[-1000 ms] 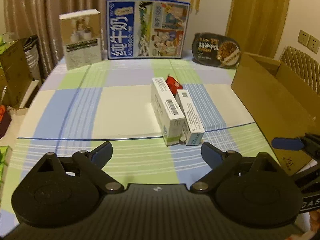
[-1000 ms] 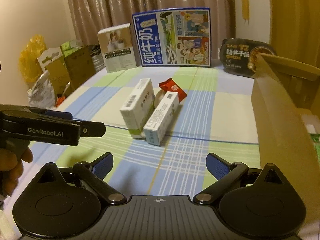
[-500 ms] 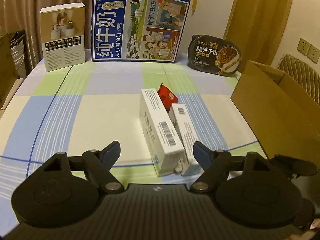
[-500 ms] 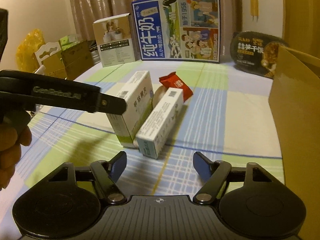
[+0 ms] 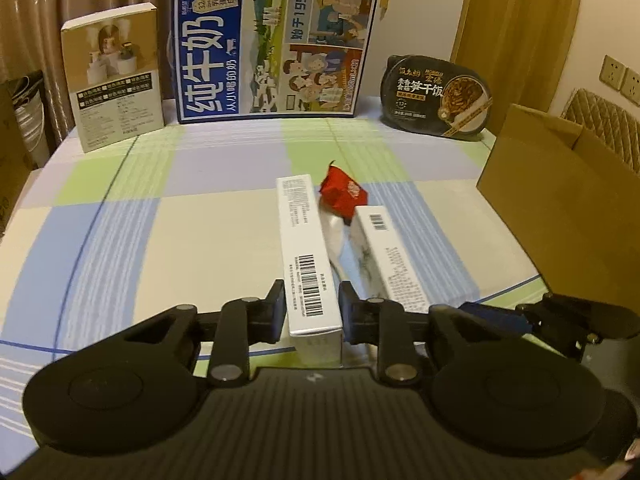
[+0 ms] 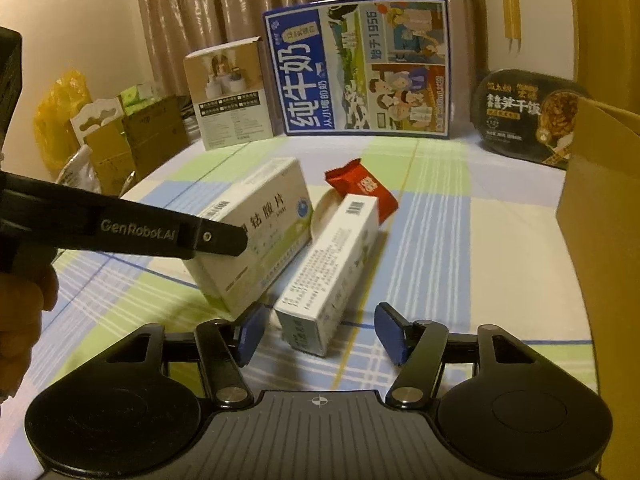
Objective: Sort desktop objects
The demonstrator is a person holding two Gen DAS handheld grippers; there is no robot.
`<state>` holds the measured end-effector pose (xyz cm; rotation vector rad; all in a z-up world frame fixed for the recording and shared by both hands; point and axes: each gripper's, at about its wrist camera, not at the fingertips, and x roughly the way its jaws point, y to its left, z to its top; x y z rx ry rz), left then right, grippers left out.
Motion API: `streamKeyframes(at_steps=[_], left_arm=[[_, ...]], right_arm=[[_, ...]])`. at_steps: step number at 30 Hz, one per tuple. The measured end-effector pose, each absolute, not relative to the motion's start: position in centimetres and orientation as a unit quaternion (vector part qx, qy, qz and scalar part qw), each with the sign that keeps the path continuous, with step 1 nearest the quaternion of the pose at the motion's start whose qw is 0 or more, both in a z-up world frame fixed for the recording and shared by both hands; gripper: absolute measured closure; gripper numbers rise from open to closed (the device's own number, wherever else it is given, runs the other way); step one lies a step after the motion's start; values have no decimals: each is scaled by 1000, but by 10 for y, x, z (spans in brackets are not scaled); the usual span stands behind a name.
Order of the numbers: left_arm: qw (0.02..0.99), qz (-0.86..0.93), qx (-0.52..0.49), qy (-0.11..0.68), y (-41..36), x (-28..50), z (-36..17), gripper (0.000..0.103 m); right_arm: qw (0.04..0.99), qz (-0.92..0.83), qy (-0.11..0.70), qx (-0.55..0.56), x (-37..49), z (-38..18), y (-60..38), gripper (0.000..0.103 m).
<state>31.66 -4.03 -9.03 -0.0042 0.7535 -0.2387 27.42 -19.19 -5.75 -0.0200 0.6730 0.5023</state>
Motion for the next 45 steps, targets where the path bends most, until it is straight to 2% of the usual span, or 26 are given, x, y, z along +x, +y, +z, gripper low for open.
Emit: streamKeyframes(at_steps=[2,4,6,11,17,27,28,30,31,36,45], left_arm=[[924,-113,3,366,-37,315,-90,83],[923,-113,6,368,-34,314,-89,83],[923,-113,8,369,-33,312,-89,83],[920,-115,15,374,-33,302,-89,83],[912,-121,11,391,-28,273,-85,83],[905,-141,3,401,-38,183,-67,83],[902,-141,1,407,-39,174,-69,83],[896,-141,1,421,-39,160,-73,83],[895,-141,1,424,-39,155,-74,83],[897,-141,10,419,-41,154,-71,79],[887,-140,36,438,-58,184,-82,77]], right_arm=[[913,245,326,-11,277,-59,-187,47],[913,245,324,-12,279,-62,-184,53],[914,244,325,-11,281,-64,-183,72],[916,227,329,-35,273,-62,-189,81],[908,212,359,-31,238,-49,-210,81],[897,202,391,-43,125,-33,-243,81],[895,202,396,-44,120,-33,-244,77],[896,201,393,-46,115,-32,-246,57],[899,201,387,-47,115,-29,-245,54],[905,205,364,-74,127,-25,-237,53],[890,227,385,-93,153,-46,-232,53]])
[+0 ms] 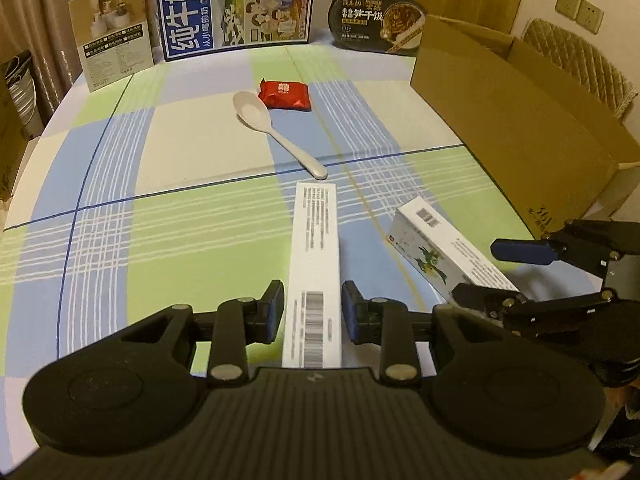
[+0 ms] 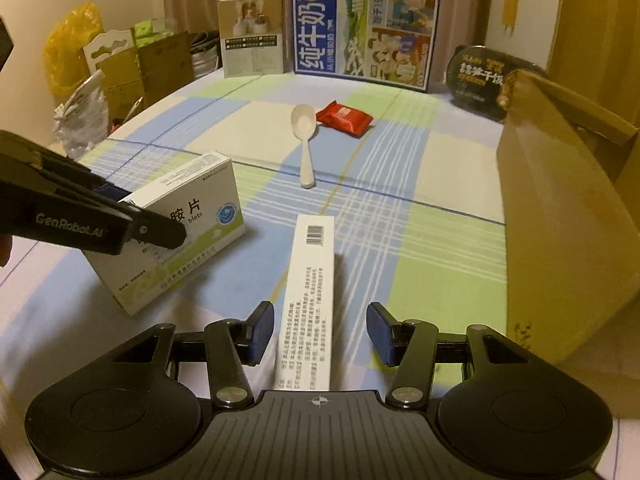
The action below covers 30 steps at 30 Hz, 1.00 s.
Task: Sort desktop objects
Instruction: 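Lift the white boxes with both grippers and hold them above the table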
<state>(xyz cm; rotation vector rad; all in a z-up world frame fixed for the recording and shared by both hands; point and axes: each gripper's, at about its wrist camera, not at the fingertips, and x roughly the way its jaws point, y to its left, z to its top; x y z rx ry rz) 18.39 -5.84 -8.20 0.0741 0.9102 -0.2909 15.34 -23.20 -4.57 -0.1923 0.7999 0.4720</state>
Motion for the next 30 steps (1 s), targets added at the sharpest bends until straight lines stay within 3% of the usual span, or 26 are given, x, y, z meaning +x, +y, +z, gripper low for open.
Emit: streamKeyframes(at_steps=[7,22,26,30], left_arm=[[871,-147,44,466,-64,197,-90,77],[866,-143,44,478,-61,200,-98,83],[867,-142,43,476,-60,200,-97,83],[869,-144,43,472,-61,199,-96,83]], right_arm=[[878,247,402,-83,164,-51,-223,55],[875,239,412,-87,174,-61,-220,69],[878,235,406,-95,175,-62,-218,79],[880,232,404,-97,174,-63,-217,80]])
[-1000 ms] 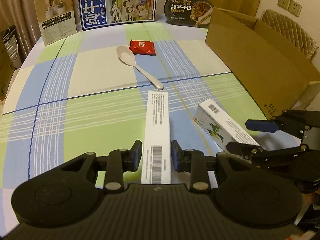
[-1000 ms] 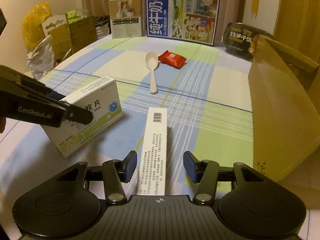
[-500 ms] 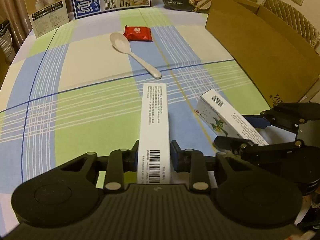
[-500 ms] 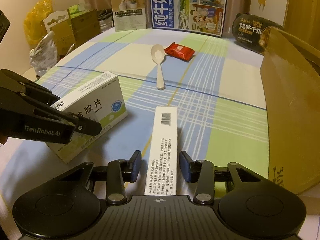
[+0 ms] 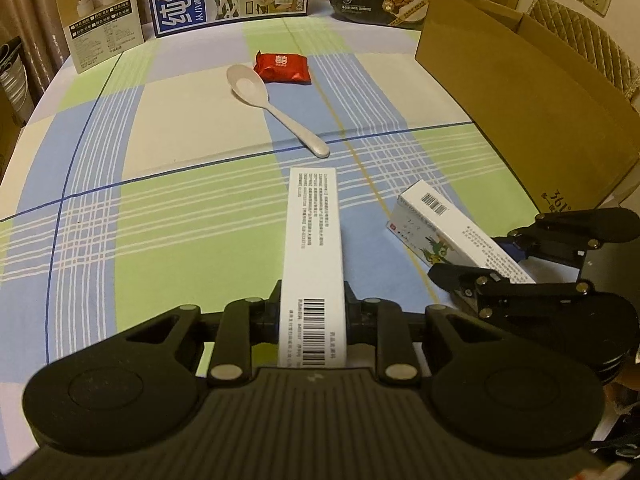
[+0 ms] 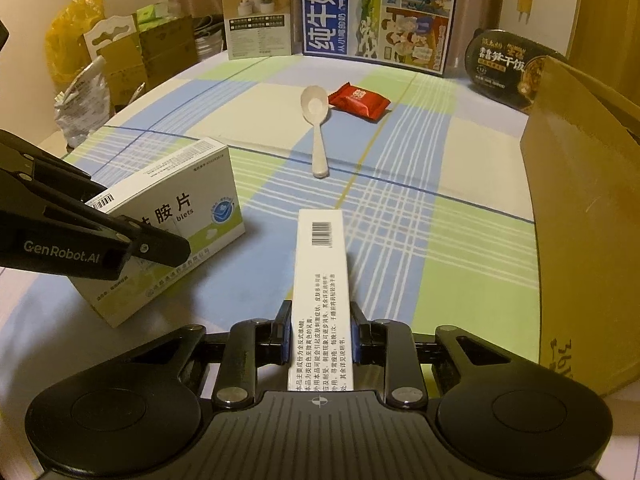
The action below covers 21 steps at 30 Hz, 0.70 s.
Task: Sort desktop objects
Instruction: 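Lift the white boxes with both grippers and hold them above the table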
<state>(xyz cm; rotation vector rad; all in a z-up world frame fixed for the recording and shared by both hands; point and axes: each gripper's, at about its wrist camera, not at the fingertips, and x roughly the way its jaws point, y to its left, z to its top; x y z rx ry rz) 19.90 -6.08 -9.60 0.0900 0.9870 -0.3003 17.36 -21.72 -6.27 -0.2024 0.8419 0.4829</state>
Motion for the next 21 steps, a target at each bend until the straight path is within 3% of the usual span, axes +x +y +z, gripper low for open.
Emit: streamKeyframes(at_steps=[21], left_arm=[[871,-162,45,461,-79,191,-93,83]], right_arm=[[893,212,390,-70,163,-58,-227,80]])
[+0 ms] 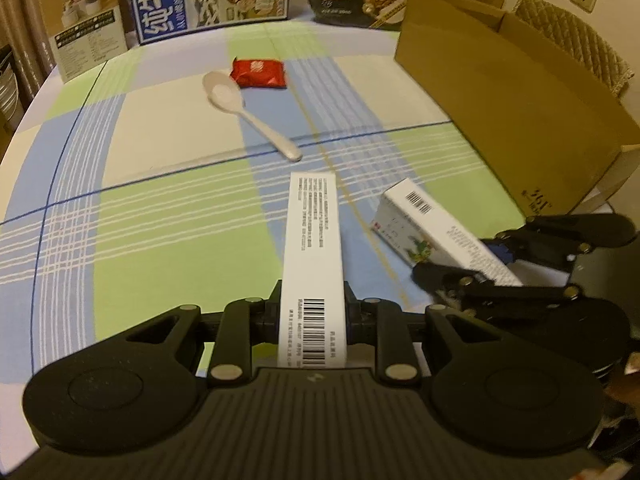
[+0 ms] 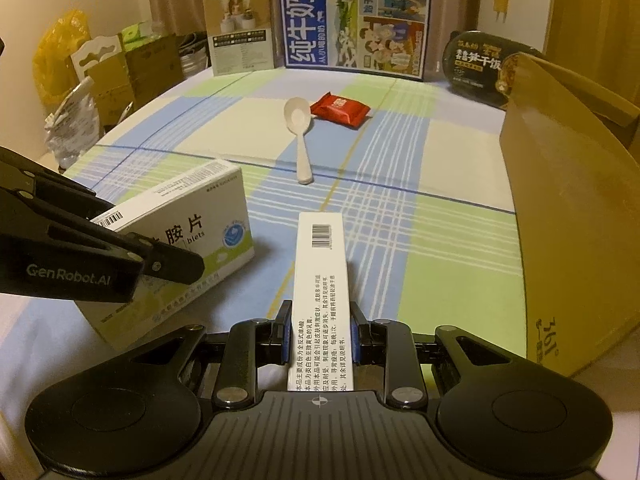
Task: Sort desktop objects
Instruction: 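Lift the white boxes with both grippers and hold them above the table, then carry the narrow barcode box with the left gripper while the right carries its box to the cardboard box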
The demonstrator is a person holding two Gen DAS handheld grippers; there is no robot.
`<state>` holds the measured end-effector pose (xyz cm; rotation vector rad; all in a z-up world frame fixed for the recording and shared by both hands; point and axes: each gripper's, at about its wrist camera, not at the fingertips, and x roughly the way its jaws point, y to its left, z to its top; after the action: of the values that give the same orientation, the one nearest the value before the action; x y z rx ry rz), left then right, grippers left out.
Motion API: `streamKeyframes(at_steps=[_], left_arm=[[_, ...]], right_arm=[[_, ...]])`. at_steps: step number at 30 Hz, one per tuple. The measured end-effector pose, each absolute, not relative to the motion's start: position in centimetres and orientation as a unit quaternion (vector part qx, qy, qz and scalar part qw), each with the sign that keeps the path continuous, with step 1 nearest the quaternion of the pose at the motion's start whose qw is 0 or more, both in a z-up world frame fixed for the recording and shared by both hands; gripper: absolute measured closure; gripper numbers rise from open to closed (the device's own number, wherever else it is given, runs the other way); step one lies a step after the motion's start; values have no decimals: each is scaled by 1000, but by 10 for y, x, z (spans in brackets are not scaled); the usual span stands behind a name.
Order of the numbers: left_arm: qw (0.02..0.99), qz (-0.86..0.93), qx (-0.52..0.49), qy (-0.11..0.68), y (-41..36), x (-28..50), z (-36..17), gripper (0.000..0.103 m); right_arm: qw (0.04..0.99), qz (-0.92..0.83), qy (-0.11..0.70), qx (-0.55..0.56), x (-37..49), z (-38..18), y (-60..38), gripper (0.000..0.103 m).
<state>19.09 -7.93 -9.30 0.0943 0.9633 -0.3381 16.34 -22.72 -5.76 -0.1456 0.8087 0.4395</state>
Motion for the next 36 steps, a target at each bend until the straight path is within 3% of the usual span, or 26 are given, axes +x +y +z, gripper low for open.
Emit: streamKeyframes(at_steps=[18,36], left_arm=[[885,-181,34,427,-74,186,-70,83],[896,-182,33,404,-68,157,-50,83]], right_arm=[[894,165,407,-86,136,-54,-233,80],[921,141,361,-46,119,7,-248,80]])
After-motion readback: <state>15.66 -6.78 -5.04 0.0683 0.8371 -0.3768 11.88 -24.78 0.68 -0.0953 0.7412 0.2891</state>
